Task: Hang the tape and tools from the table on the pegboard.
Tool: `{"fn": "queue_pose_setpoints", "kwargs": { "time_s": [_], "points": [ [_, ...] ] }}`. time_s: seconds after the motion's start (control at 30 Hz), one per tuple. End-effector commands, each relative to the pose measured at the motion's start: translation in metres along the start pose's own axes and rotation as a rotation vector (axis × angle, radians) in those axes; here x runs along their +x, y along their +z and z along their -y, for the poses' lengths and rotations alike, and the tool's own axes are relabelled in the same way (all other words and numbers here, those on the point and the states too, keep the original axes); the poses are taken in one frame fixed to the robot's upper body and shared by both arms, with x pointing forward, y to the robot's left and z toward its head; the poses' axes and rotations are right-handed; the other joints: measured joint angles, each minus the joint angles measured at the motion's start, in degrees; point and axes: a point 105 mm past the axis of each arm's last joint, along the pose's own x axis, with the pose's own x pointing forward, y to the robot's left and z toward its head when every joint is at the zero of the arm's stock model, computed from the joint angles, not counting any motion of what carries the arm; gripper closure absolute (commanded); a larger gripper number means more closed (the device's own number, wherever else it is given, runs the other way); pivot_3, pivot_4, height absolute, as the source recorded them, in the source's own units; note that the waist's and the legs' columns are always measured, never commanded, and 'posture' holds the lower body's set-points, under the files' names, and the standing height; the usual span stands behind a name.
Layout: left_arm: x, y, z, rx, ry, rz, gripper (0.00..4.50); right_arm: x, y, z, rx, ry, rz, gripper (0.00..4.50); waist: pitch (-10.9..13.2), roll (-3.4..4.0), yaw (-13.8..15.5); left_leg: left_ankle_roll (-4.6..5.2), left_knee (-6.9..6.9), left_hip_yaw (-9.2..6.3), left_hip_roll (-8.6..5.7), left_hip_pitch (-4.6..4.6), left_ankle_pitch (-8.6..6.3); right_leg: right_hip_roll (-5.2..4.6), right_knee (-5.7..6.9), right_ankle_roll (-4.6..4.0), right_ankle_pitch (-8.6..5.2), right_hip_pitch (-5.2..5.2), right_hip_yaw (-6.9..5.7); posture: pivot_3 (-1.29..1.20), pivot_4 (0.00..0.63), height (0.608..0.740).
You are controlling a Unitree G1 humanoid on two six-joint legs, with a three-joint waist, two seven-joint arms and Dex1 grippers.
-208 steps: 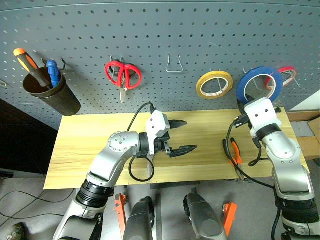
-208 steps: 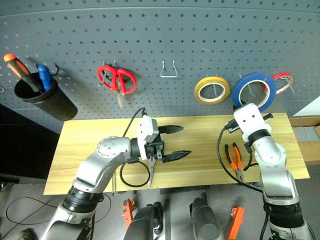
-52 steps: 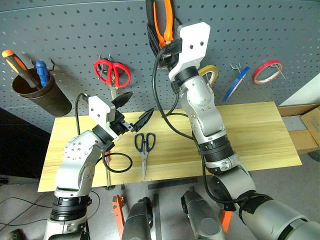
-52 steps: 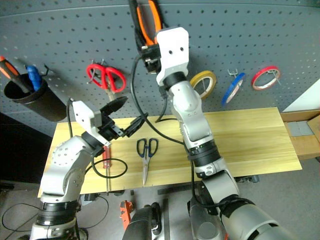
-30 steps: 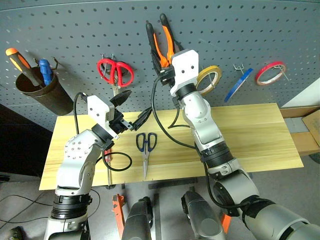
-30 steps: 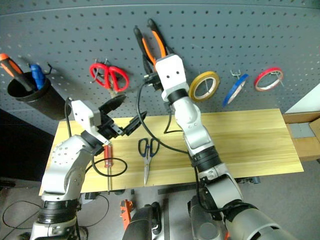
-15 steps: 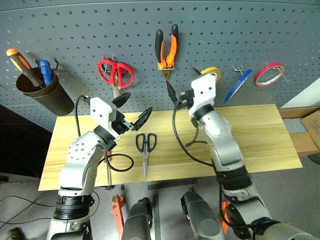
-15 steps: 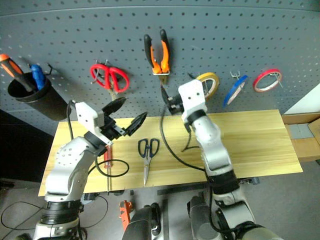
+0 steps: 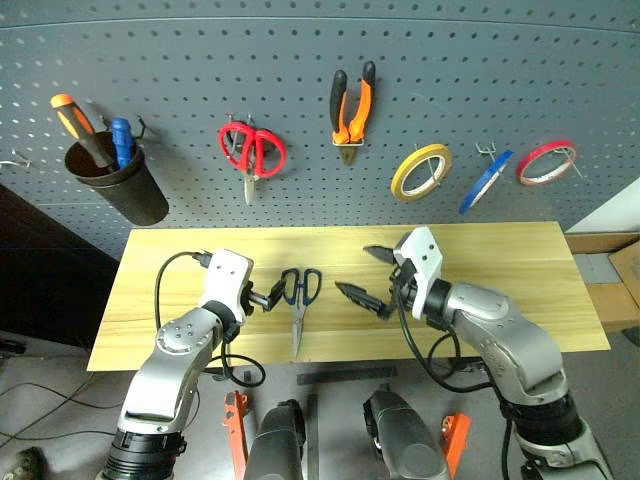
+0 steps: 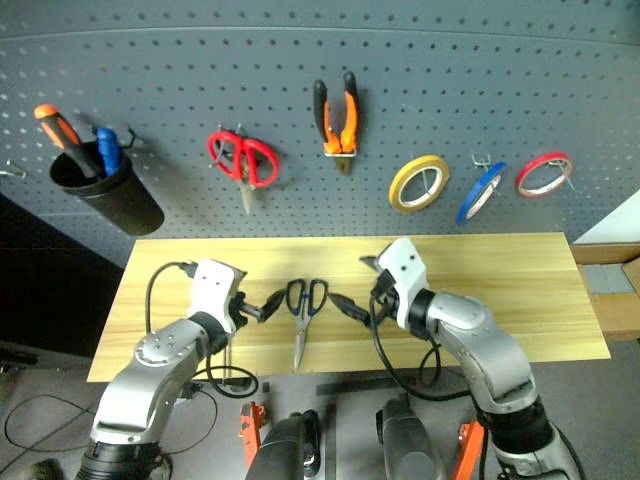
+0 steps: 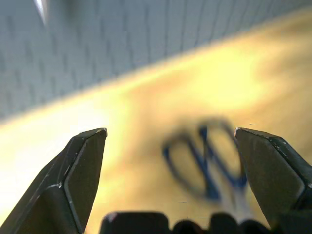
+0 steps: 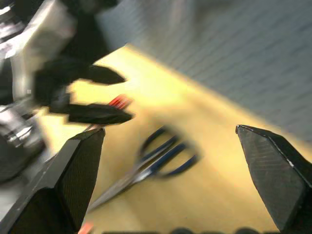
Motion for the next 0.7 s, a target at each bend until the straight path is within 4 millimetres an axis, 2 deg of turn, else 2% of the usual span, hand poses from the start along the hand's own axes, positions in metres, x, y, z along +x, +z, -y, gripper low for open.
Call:
{"fn": "queue_pose_setpoints", "kwargs": {
  "time_s": [0.03, 0.37, 0.53, 0.7],
  "points": [
    [0.001, -0.007, 0.023, 0.009, -0.074, -0.069, 0.00, -0.005, 0.006, -0.018, -0.004, 0.070, 0.006, 0.03, 0.0, 0.00, 0.2, 0.00, 0.00, -0.02, 0.00, 0.00, 0.00, 0.00, -0.01, 0.00, 0.00, 0.01, -0.02, -0.14, 0.278, 0.740],
    [0.030, -0.041, 0.065, -0.061, -0.126, -0.270, 0.00, -0.014, -0.003, -0.026, -0.003, 0.076, -0.047, 0.03, 0.0, -0.04, -0.2, 0.01, 0.00, -0.03, -0.02, -0.06, -0.01, 0.01, -0.27, 0.00, 0.00, 0.11, -0.03, -0.19, 0.312, 0.740],
    [0.038, -0.048, 0.060, -0.121, -0.057, -0.311, 0.00, -0.019, -0.002, -0.022, -0.002, 0.049, -0.052, 0.03, 0.0, -0.06, -0.2, 0.03, -0.01, -0.07, -0.02, -0.06, -0.01, 0.02, -0.38, 0.00, 0.00, 0.22, -0.05, -0.21, 0.322, 0.740],
    [0.043, -0.053, 0.065, -0.131, -0.062, -0.340, 0.00, -0.020, -0.003, -0.024, 0.007, 0.053, -0.059, 0.03, 0.0, -0.05, -0.2, 0.03, -0.01, -0.07, -0.04, 0.00, -0.01, 0.02, -0.45, 0.00, 0.00, 0.31, -0.04, -0.23, 0.325, 0.740]
  ]
}}
